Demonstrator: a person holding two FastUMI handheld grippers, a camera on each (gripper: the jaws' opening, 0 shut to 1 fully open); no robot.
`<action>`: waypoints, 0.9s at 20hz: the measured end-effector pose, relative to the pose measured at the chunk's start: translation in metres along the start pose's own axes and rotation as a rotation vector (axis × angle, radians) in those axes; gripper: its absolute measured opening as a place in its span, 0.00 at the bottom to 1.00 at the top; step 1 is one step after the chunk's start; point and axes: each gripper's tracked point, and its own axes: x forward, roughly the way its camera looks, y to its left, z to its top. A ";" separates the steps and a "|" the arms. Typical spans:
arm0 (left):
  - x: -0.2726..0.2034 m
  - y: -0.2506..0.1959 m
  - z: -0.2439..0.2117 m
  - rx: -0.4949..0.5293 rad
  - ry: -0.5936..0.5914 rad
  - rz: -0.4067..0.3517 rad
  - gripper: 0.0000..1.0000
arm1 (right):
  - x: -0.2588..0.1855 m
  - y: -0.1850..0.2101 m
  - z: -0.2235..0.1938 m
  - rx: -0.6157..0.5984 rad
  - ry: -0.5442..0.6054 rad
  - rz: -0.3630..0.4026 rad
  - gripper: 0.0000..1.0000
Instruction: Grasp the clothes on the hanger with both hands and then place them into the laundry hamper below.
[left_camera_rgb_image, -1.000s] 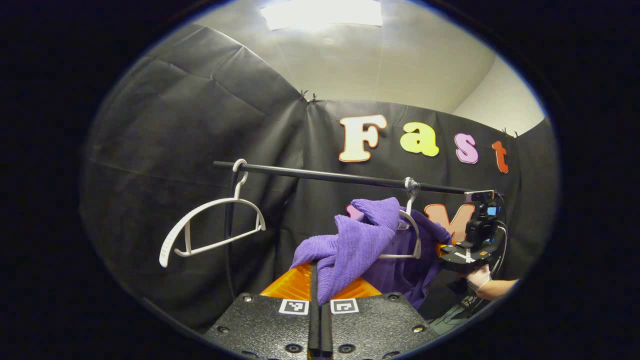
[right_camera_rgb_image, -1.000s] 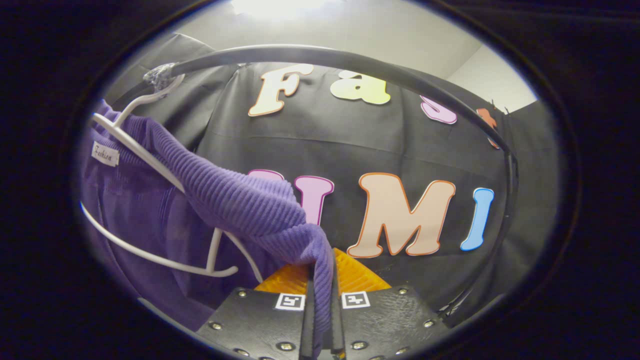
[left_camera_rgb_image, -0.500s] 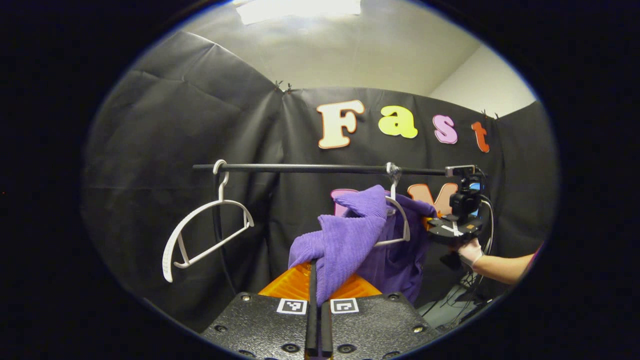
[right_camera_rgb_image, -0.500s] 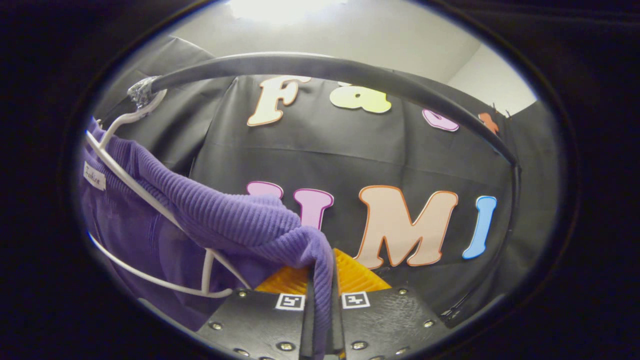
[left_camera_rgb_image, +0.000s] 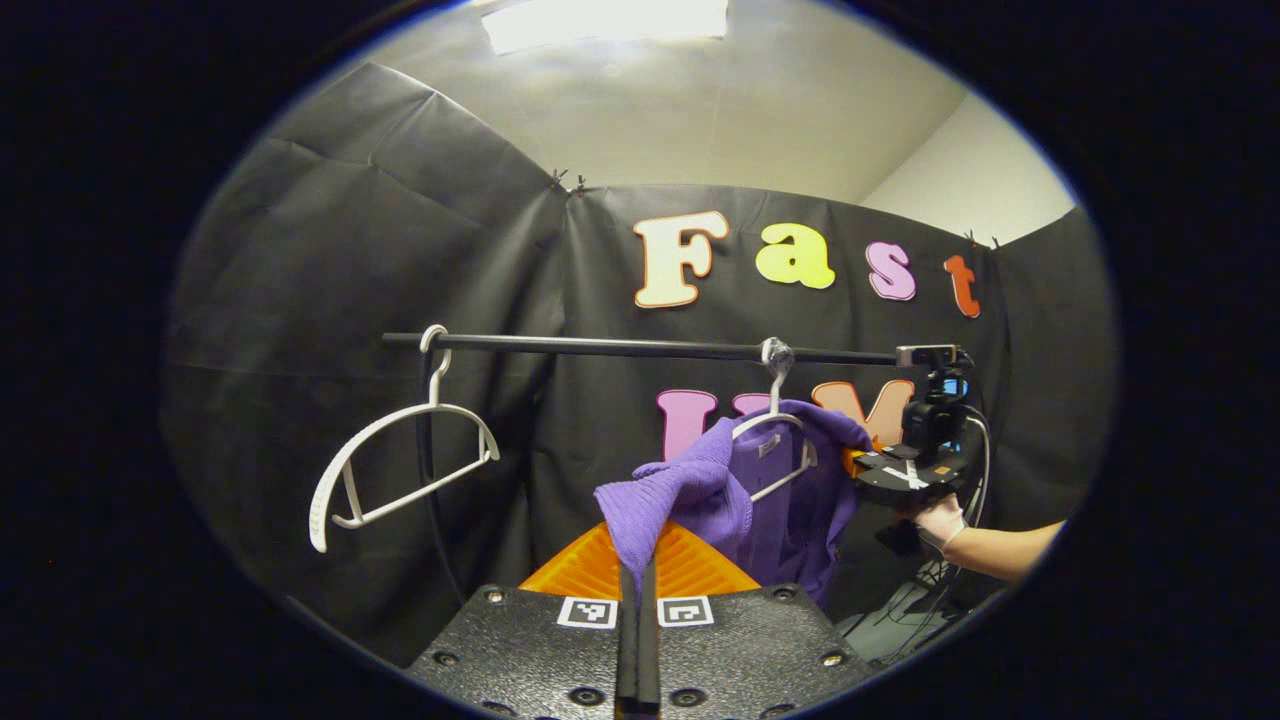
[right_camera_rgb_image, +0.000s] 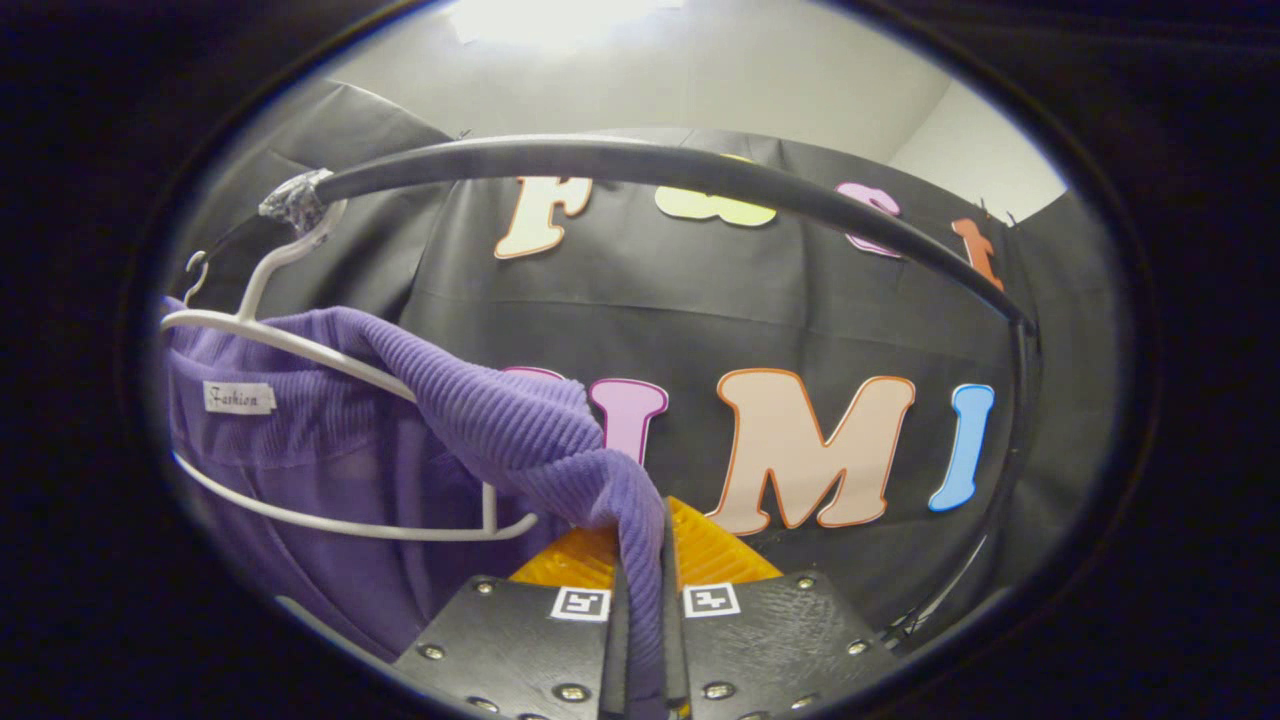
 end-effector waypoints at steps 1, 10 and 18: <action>0.003 0.005 0.004 0.008 -0.015 0.015 0.00 | 0.000 -0.001 0.002 0.001 -0.003 0.003 0.12; 0.027 0.052 0.015 0.101 -0.055 0.127 0.00 | 0.004 0.008 -0.007 -0.015 0.021 0.043 0.12; 0.050 0.073 0.000 0.103 -0.038 0.157 0.01 | 0.026 0.008 0.000 -0.032 0.009 0.009 0.12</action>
